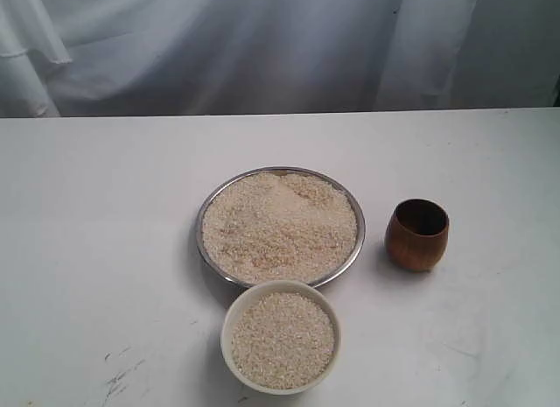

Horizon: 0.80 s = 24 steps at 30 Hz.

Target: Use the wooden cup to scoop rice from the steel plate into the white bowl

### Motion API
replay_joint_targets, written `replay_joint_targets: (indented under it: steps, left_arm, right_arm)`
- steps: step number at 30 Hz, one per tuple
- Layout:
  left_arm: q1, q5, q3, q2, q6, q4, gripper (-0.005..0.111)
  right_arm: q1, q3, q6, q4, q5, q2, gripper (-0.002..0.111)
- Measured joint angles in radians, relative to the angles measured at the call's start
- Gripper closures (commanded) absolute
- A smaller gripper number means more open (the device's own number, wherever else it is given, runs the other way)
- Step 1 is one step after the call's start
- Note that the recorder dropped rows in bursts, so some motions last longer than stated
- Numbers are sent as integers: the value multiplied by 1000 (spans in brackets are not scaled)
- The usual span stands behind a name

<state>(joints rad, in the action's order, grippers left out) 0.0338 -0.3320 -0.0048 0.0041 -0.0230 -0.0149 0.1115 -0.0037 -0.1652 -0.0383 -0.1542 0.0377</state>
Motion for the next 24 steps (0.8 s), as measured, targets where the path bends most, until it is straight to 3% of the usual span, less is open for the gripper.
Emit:
replay_joint_targets:
  steps: [7, 15, 20, 24]
  left_arm:
    - [0, 0, 0, 0, 0, 0, 107]
    - [0, 0, 0, 0, 0, 0, 107]
    - [0, 0, 0, 0, 0, 0, 107]
    - [0, 0, 0, 0, 0, 0, 107]
  right_arm:
    - [0, 0, -127, -141, -109, 0, 108]
    - [0, -90, -115, 8, -78, 134, 108]
    - [0, -289, -92, 156, -28, 368, 108]
    - [2, -338, -167, 175, -59, 559, 108]
